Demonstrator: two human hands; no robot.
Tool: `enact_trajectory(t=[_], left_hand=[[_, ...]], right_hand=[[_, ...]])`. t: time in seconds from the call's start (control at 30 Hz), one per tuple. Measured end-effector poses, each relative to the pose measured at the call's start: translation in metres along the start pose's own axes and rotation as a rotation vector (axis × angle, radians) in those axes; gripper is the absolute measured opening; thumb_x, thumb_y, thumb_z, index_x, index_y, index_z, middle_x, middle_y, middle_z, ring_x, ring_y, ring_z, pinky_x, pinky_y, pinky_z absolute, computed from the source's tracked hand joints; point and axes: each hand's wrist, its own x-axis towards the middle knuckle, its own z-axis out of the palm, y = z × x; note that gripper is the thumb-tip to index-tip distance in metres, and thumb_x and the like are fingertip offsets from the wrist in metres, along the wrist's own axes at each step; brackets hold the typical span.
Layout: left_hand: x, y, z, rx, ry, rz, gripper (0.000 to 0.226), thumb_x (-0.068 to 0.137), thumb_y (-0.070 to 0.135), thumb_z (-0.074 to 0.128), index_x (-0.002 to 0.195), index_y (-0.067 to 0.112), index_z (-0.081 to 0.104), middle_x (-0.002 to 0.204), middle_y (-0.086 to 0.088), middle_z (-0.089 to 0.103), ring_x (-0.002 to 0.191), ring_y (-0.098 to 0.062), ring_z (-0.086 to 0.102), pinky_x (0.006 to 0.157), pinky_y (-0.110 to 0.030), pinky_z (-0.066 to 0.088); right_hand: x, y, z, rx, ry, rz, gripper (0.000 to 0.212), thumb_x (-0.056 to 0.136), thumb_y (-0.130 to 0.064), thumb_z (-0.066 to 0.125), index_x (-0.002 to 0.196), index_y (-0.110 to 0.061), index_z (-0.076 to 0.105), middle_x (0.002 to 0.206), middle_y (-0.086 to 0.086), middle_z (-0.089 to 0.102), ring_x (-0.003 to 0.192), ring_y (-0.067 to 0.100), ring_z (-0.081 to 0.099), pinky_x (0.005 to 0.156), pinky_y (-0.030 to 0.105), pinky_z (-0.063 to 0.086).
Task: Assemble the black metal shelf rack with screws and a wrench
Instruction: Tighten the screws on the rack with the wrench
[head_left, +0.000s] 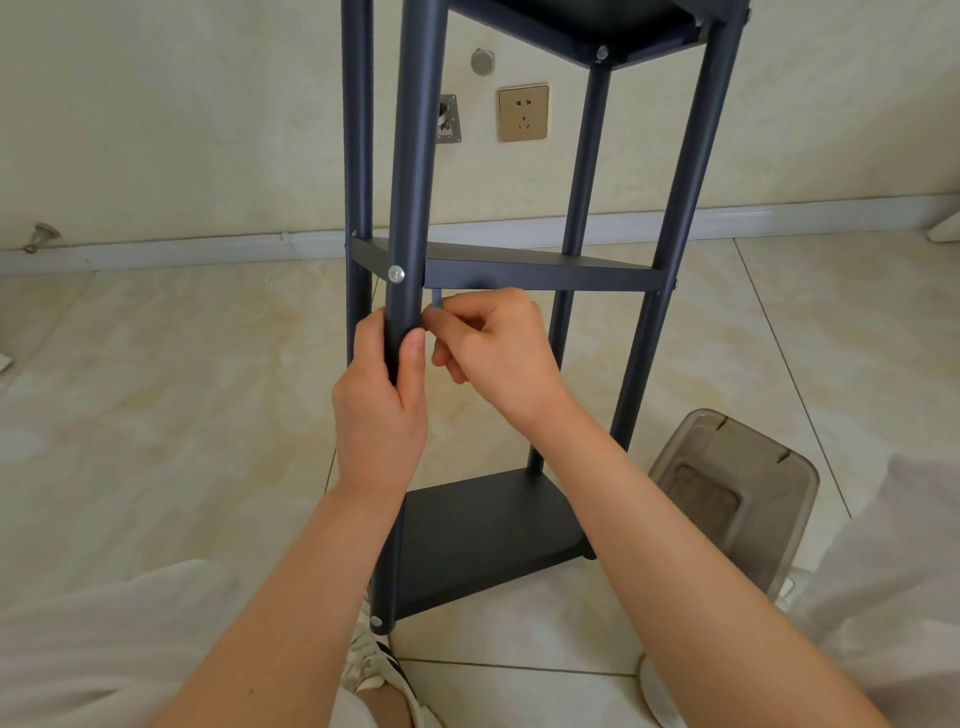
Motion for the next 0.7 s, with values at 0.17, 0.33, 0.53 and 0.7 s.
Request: enact_trajectory(t=[0.17,0.33,0.53,0.7], left_hand=[[0.0,0.001,0.002,0.001,-0.004,0.007,0.042,0.102,0.038,0.041,0.117,0.002,0.056,0.071,0.023,0.049,0.065,0.009,0.056,0.055,-0.003,0.037],[-0.002,0.004,0.005,-0.014,-0.004,0.02,0.04,0.102,0.041,0.041,0.118,0.007,0.056,0.074,0.023,0.052,0.066,0.009,0.058,0.057,-0.002,0.039],[-0.002,0.004,0.007,-0.009,-0.003,0.027,0.037,0.103,0.037,0.042,0.118,0.006,0.056,0.074,0.024,0.052,0.064,0.009,0.057,0.056,-0.002,0.038],[-0.002,0.003,0.008,-0.023,-0.017,0.019,0.043,0.102,0.045,0.039,0.121,0.01,0.055,0.067,0.018,0.051,0.058,-0.002,0.056,0.053,-0.007,0.038]], right_hand=[[0.001,0.002,0.001,0.027,-0.007,-0.019,0.035,0.096,-0.012,0.059,0.063,-0.004,0.069,0.056,0.002,0.066,0.049,0.014,0.062,0.061,0.023,0.044],[-0.001,0.017,0.008,-0.018,0.113,-0.19,0.032,0.097,-0.01,0.059,0.071,0.003,0.07,0.059,0.005,0.066,0.053,0.011,0.061,0.064,0.024,0.052],[0.005,0.034,0.019,-0.06,0.279,-0.346,0.028,0.095,-0.004,0.062,0.067,0.002,0.066,0.059,0.001,0.061,0.053,0.002,0.058,0.056,0.023,0.049],[0.016,0.041,0.027,-0.059,0.399,-0.379,0.026,0.09,0.002,0.065,0.064,0.0,0.067,0.058,-0.007,0.053,0.053,-0.007,0.045,0.058,0.008,0.035]])
